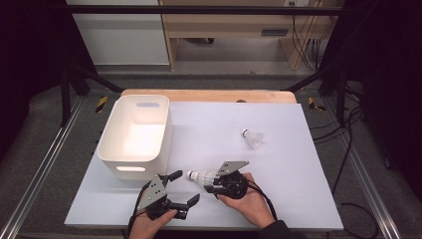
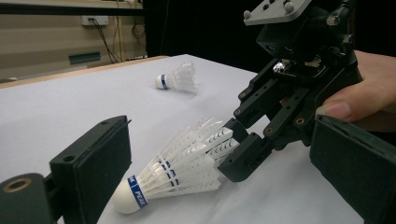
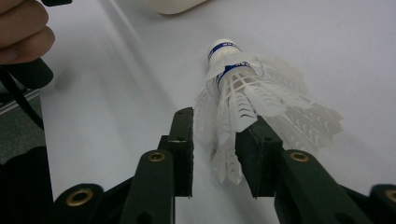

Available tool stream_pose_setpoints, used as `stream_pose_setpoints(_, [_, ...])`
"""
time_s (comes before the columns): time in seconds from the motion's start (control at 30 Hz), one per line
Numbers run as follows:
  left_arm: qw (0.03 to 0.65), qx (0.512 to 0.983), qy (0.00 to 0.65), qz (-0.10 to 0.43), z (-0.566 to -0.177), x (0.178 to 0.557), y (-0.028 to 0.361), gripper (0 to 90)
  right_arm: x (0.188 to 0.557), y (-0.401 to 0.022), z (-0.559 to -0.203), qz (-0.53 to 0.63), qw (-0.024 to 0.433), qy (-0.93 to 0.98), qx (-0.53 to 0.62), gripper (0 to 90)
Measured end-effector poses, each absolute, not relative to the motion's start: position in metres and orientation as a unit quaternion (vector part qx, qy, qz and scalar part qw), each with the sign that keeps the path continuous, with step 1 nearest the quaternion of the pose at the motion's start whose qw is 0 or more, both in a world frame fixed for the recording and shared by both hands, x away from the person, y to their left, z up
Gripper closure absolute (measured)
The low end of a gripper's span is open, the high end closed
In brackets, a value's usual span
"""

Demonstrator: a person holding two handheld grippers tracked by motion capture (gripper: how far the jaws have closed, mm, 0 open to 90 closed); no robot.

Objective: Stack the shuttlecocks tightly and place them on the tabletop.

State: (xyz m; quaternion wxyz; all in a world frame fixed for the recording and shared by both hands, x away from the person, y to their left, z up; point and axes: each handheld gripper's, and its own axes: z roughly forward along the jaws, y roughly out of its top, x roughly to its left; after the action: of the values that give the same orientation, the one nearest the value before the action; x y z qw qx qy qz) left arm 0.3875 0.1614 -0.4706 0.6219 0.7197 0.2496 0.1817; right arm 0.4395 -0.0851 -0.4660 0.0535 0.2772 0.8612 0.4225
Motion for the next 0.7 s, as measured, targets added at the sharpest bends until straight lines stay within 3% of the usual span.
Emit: stream_pose_setpoints(0.7, [0.622,0.721,0.249,0.178,-0.4714,0.388,0.1594,5.1,0.4321,-0.0912,-0.4631,0.398,0.075,0.87,0.281,39.8])
